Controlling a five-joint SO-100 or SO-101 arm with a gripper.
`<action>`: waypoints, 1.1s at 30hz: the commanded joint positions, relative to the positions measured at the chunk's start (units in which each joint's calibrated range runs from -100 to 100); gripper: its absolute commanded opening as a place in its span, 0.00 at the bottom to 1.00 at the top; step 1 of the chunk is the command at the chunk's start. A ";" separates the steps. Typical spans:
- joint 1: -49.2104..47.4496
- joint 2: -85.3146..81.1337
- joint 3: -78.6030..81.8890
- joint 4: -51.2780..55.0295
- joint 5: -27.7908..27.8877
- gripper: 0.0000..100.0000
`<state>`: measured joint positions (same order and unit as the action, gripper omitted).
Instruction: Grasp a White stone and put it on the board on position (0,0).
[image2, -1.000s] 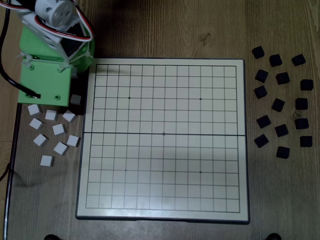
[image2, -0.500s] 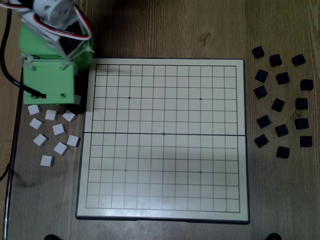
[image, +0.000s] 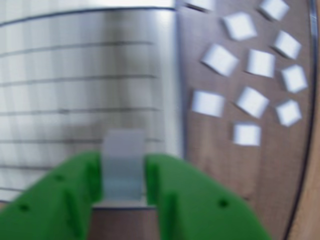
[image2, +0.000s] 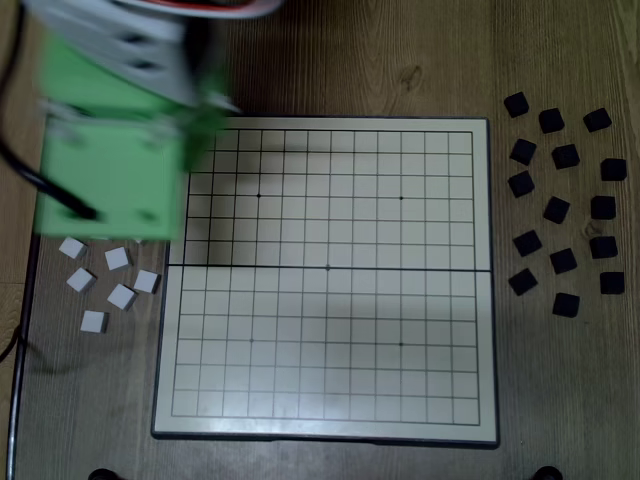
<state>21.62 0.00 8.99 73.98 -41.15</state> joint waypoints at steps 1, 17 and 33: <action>-9.19 -1.14 -5.51 -1.01 -5.71 0.06; -22.03 12.08 -7.34 -4.57 -9.28 0.06; -21.57 15.22 0.39 -16.89 -8.11 0.06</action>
<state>-0.70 17.81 8.72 59.30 -49.45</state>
